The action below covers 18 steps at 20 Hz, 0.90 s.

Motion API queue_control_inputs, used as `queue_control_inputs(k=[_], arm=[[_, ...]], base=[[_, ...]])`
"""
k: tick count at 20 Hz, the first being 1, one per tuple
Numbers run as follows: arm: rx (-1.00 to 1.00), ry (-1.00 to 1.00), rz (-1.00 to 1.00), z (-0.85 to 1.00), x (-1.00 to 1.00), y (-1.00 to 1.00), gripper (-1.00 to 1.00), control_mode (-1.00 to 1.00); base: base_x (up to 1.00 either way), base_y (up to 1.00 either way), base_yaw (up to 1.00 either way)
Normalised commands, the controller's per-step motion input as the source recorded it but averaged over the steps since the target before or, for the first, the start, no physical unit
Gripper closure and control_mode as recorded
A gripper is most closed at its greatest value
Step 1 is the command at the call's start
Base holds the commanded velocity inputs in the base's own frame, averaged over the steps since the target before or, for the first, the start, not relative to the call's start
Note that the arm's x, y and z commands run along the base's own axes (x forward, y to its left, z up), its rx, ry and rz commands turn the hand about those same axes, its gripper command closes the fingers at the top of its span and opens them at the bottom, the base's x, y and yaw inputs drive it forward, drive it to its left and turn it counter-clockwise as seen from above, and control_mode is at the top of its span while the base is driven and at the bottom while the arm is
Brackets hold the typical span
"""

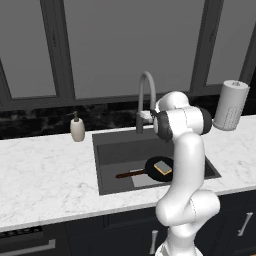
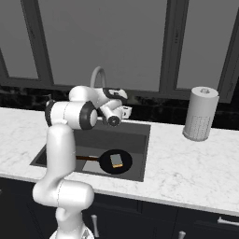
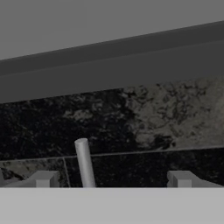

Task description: Pick the pan and sponge and place them into the sink. Then turn on the water.

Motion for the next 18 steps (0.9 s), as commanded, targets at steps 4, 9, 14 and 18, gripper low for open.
queue_control_inputs(k=[4, 9, 14, 18], arm=[[0.0, 0.0, 0.0, 0.0, 0.0, 0.0, -1.0, -1.0], [0.0, 0.0, 0.0, 0.0, 0.0, -0.01, -1.0, -1.0], [0.0, 0.0, 0.0, 0.0, 0.0, -0.13, -1.0, -1.0], [0.0, 0.0, 0.0, 0.0, 0.0, -0.13, -1.0, -1.0]], base=[[0.0, 0.0, 0.0], [0.0, 0.0, 0.0], [0.0, 0.0, 0.0], [0.0, 0.0, 0.0]])
